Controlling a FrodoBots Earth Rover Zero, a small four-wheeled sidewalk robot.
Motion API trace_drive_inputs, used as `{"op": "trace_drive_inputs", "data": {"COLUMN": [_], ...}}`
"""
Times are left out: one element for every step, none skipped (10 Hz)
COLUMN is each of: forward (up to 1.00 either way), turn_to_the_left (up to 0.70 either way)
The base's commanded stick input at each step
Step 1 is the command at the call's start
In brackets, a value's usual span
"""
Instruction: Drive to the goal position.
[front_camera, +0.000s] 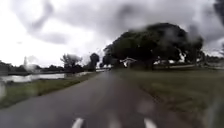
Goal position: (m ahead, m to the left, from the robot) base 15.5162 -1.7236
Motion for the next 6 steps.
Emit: {"op": "trace_drive_inputs", "data": {"forward": [1.0, 1.0, 1.0, 1.0, 1.0, 1.0], "turn_to_the_left": [0.0, 0.0, 0.0, 0.0, 0.0, 0.0]}}
